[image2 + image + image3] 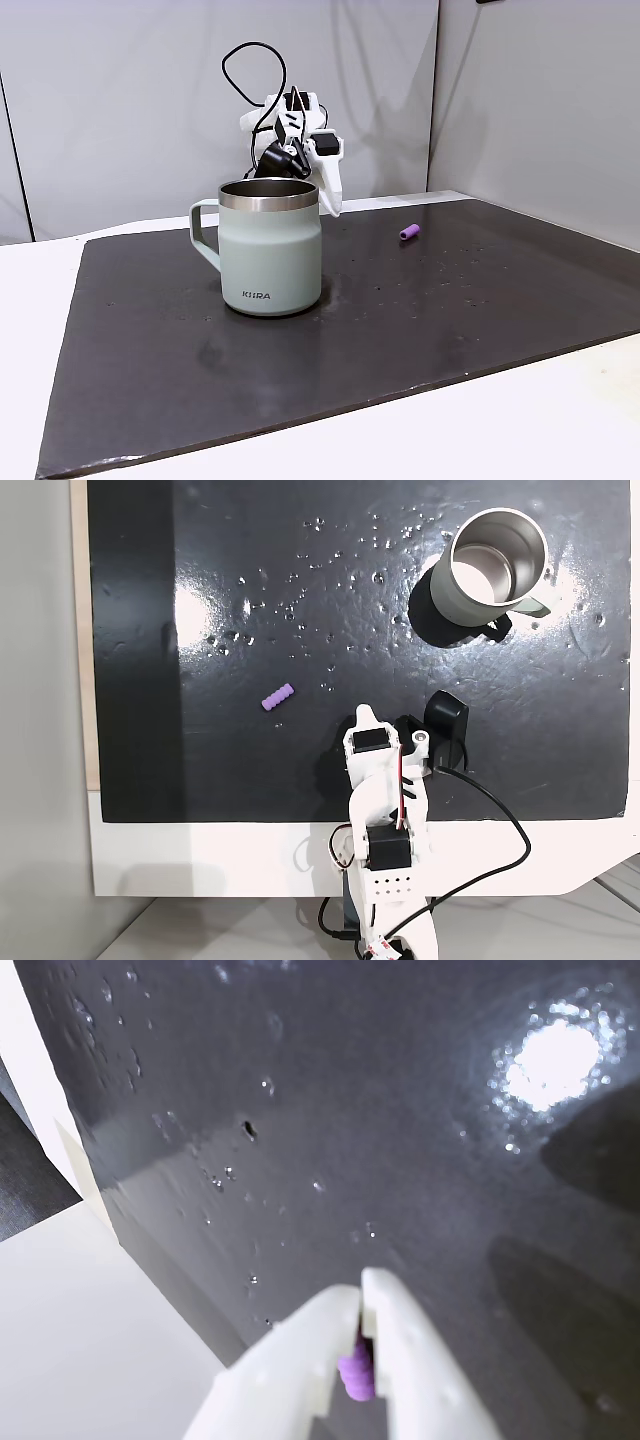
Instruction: Grasp a pengrip and put it in the cup.
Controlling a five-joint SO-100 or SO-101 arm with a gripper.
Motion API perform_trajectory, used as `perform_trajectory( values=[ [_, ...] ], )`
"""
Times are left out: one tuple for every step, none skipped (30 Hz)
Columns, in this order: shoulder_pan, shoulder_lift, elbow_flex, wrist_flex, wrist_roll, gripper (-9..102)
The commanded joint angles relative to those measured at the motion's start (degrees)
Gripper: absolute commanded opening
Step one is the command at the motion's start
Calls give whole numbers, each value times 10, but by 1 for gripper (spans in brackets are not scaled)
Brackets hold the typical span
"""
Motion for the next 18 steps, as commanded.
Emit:
perform_trajectory(
  values=[
    [-12,5,0,-17,-18,0],
    [-13,5,0,-17,-18,0],
    [-14,5,0,-17,-19,0],
    [-14,5,0,-17,-19,0],
    [-15,5,0,-17,-19,0],
    [-15,5,0,-17,-19,0],
    [-15,5,0,-17,-19,0],
    [-15,5,0,-17,-19,0],
    [-15,5,0,-17,-19,0],
    [-15,5,0,-17,-20,0],
    [-15,5,0,-18,-20,0],
    [-15,5,1,-21,-18,0],
    [-15,5,3,-27,-18,0],
    [-15,5,4,-35,-32,0],
    [-15,5,4,-40,-46,0],
    [-18,5,4,-45,-48,0],
    [-22,5,3,-47,-49,0],
    [-28,5,-1,-47,-50,0]
  ],
)
